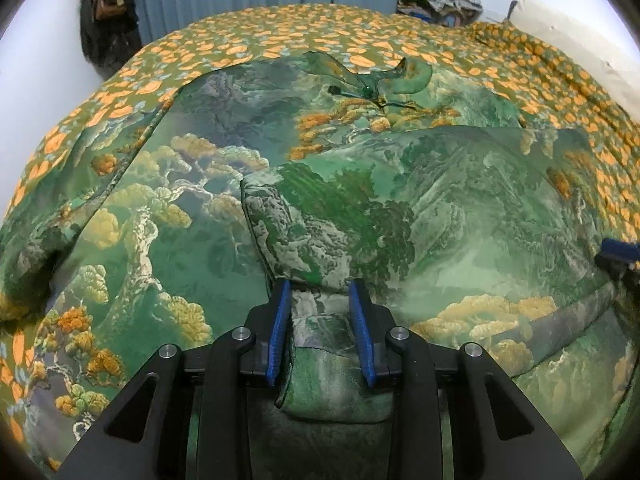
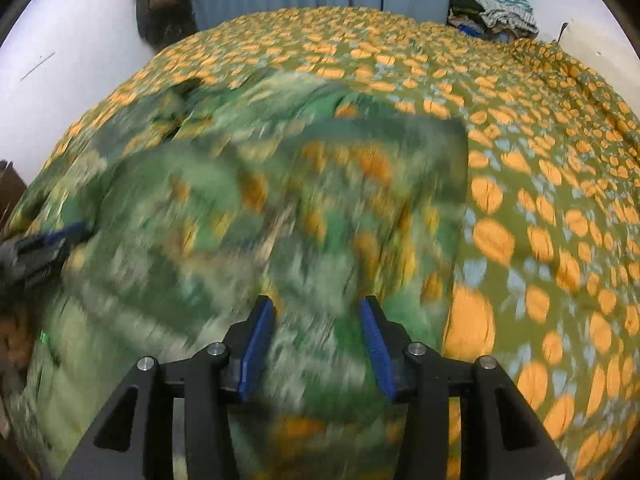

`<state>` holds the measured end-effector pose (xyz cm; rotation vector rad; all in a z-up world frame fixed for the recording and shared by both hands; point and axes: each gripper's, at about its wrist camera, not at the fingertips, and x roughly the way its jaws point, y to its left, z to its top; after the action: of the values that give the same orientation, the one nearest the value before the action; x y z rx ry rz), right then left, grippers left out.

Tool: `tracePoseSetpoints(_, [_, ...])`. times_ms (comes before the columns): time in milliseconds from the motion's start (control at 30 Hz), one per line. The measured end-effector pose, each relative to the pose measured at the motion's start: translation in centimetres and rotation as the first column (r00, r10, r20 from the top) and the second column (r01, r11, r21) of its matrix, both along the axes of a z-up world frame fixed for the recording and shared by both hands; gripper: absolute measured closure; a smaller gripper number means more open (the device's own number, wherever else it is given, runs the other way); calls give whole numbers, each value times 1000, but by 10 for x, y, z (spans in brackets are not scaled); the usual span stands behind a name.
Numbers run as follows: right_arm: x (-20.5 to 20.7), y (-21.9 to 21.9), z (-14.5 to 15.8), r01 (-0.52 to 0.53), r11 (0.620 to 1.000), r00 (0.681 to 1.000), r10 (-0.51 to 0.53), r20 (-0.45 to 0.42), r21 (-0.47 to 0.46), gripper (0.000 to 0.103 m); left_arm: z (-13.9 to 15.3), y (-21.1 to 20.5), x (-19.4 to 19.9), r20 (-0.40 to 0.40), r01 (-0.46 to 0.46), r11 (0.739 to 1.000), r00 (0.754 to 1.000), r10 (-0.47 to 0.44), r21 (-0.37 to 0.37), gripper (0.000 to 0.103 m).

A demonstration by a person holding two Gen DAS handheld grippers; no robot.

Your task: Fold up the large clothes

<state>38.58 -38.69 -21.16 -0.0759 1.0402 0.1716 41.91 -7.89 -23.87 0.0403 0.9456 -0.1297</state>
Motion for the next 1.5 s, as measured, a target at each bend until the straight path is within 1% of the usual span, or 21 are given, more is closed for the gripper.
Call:
tracePoseSetpoints(67, [7,4,-13,3,1000,1000,-3,-20,-19,57,-1,-1,-1,0,-1,1000,1000,1,9,72])
tracePoseSetpoints(167, [19,5,-22,43,999,999,-42,-22,12,57,1,-3,0,-5,-1,1000,1000,1,21,72])
tracePoseSetpoints(267, [20,7,-20,60,998,998,-60,-11,5,57,7,0,-3,-15,-4,1000,1000,4,13,68])
tracePoseSetpoints(333, [9,5,-13,58,998,998,-58,28,6,57,14,9,-11,-34,-21,1000,999,21,-4,51])
tracePoseSetpoints(367, [1,3,-8,58,998,997,-58,42,7,57,17,15,-16,-41,-33,999,999,33,-9,33])
tracePoseSetpoints(400, [-10,2,-4,63,998,996,-63,55,12,57,22,24,-26,-46,-40,999,998,38,-32,21])
tracePoseSetpoints(467, [-38,-3,9,81,996,992,-84,90,40,56,27,41,-48,-64,-31,995,998,25,-97,13])
tracePoseSetpoints(567, [-79,-3,18,116,989,990,-123,72,91,54,26,56,-81,-93,-2,995,996,-8,-104,12])
tracePoseSetpoints(633, [-105,-1,23,131,981,986,-143,79,141,54,28,61,-108,-74,27,998,997,-31,-55,9])
tracePoseSetpoints(667, [-120,4,26,130,980,984,-145,98,147,52,29,60,-118,-62,35,999,997,-37,-34,5])
tracePoseSetpoints(700, [-133,10,28,127,982,983,-144,117,142,45,30,59,-129,-45,40,999,998,-40,-7,2])
tracePoseSetpoints(767, [-158,27,30,133,985,975,-151,166,114,40,30,58,-145,-8,42,998,999,-42,36,1])
tracePoseSetpoints(900, [-188,50,28,168,980,960,-188,209,109,40,22,56,-168,26,21,998,999,-23,59,1])
tracePoseSetpoints(967, [-192,64,28,130,987,968,-147,204,96,40,23,54,-175,40,32,995,999,-36,89,1])
tracePoseSetpoints(1033, [-191,74,29,91,995,973,-99,210,45,40,23,51,-177,23,58,991,998,-62,119,1])
tracePoseSetpoints(1133, [-186,92,34,56,998,979,-53,198,-10,39,22,53,-180,10,81,993,997,-82,90,1])
tracePoseSetpoints(1200, [-190,103,41,48,999,977,-42,209,-23,22,21,59,-181,-8,91,994,996,-91,64,1])
tracePoseSetpoints(1233, [-192,108,45,47,998,973,-39,228,-31,20,21,61,-182,-15,94,994,996,-93,53,1])
tracePoseSetpoints(1333, [-199,121,55,28,997,966,-7,259,-77,20,24,65,-190,-43,111,993,993,-110,31,1])
tracePoseSetpoints(1400, [-205,125,59,26,995,963,2,271,-100,20,24,65,-197,-57,135,990,990,-132,46,1])
tracePoseSetpoints(1500, [-211,128,62,34,993,963,-2,268,-113,20,27,67,-208,-34,154,988,988,-153,22,1])
